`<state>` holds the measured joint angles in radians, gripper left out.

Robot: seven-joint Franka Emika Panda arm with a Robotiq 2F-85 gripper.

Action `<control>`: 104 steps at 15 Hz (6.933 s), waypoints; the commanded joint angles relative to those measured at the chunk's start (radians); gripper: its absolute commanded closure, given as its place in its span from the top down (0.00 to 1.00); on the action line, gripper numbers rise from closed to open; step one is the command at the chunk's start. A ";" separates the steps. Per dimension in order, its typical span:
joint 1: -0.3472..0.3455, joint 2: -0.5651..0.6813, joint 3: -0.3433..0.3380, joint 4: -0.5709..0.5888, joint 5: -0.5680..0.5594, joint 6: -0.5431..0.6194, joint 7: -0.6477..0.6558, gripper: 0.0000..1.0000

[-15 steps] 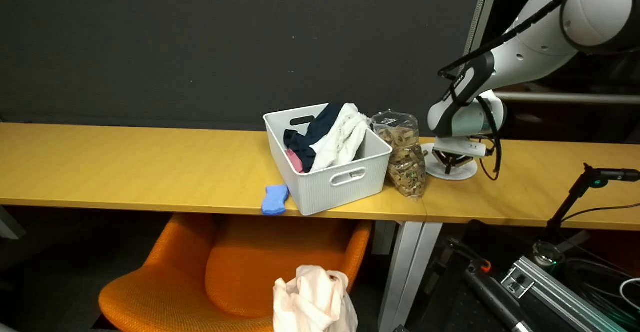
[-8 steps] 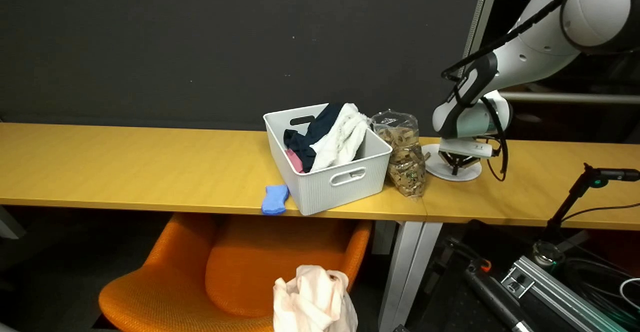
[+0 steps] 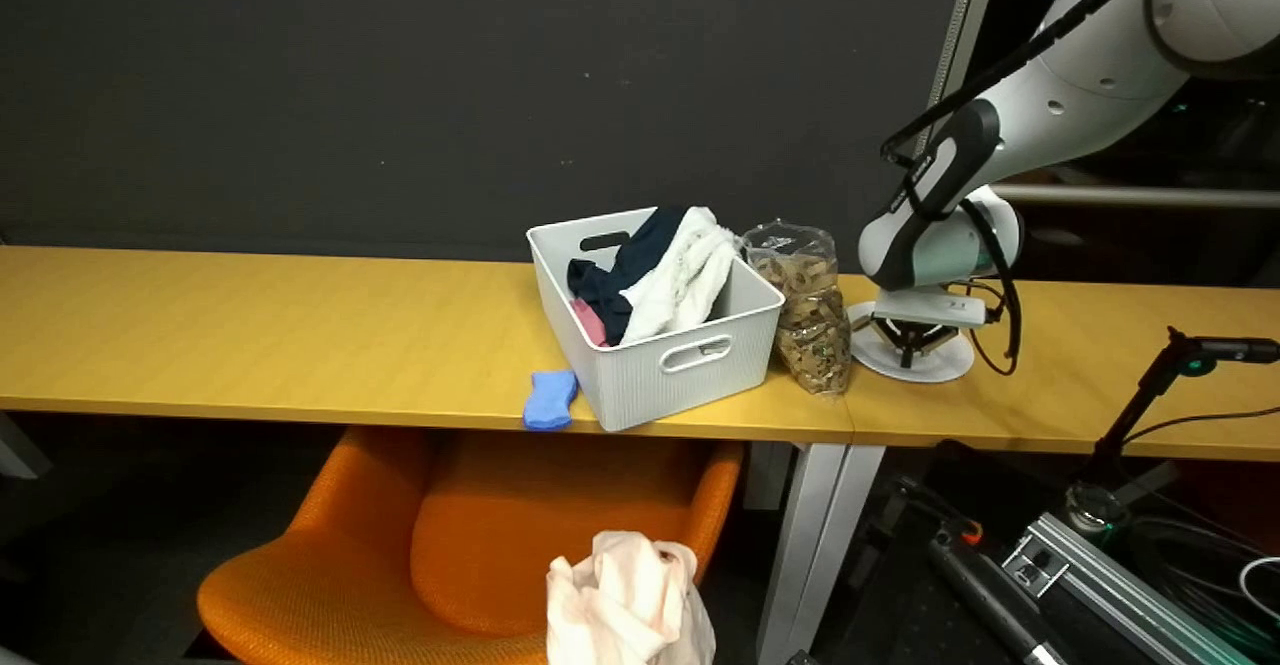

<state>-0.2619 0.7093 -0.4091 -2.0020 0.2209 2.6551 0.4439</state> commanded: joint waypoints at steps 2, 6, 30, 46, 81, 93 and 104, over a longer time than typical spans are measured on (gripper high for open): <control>0.039 -0.077 -0.017 -0.093 -0.037 -0.035 0.007 0.00; 0.053 -0.098 -0.017 -0.119 -0.050 -0.043 0.016 0.00; -0.046 0.099 -0.030 0.212 -0.029 -0.062 0.117 1.00; -0.053 0.083 0.046 0.194 0.078 -0.021 0.102 0.96; -0.098 0.021 -0.040 0.111 0.058 -0.014 0.079 0.02; -0.092 0.052 -0.034 0.114 0.060 -0.015 0.088 0.74; -0.094 0.069 -0.034 0.122 0.064 -0.011 0.089 0.31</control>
<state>-0.3548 0.7744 -0.4438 -1.8830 0.2941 2.6321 0.5326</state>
